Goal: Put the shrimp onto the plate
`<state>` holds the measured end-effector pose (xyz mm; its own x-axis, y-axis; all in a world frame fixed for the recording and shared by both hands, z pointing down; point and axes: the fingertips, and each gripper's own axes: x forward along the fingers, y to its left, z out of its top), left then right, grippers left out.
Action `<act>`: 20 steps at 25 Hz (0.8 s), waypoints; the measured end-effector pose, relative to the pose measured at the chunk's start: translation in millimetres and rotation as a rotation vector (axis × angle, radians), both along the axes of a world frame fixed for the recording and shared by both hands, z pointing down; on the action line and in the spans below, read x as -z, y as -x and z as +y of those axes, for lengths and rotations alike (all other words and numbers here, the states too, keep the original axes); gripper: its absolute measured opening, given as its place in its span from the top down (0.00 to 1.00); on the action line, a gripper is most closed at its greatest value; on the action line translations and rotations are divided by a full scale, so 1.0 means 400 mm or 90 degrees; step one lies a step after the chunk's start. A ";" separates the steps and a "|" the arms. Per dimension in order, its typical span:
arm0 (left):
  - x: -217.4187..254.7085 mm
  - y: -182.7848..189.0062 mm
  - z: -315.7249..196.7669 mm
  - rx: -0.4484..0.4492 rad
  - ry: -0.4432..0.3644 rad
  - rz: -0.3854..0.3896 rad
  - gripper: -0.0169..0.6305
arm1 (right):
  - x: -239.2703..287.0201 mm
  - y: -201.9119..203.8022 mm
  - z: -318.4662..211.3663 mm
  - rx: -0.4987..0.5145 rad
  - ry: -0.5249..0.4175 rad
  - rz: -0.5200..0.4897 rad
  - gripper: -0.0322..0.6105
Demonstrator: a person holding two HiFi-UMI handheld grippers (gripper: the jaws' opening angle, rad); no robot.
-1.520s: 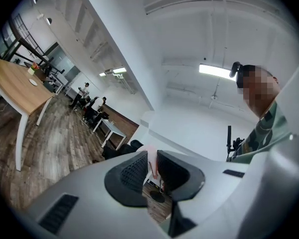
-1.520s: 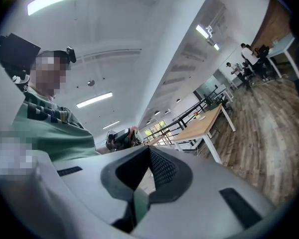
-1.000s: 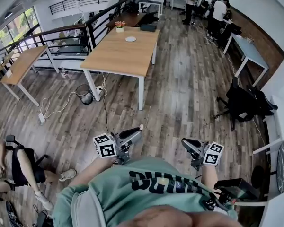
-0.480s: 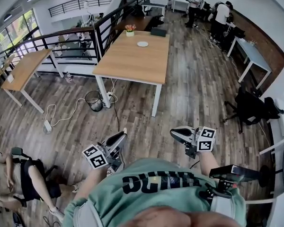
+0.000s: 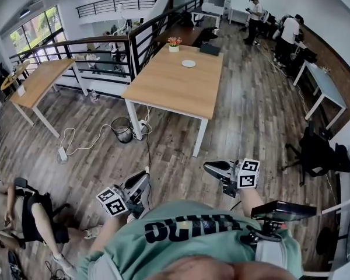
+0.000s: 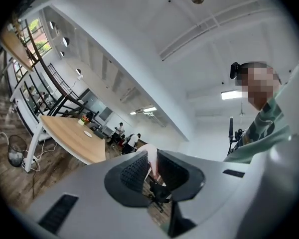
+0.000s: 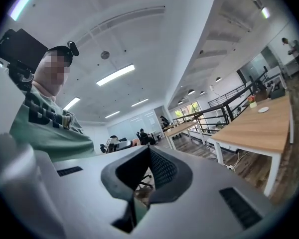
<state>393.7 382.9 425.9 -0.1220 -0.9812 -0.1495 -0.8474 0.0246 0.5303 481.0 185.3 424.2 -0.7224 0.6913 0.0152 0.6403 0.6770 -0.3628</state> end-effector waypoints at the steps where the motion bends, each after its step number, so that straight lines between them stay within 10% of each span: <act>1: 0.009 0.014 -0.025 0.013 0.002 -0.009 0.88 | 0.004 0.019 -0.031 0.012 0.001 -0.007 0.94; 20: 0.061 0.197 -0.558 0.092 0.031 -0.010 0.88 | -0.024 0.268 -0.609 0.069 0.049 -0.022 0.94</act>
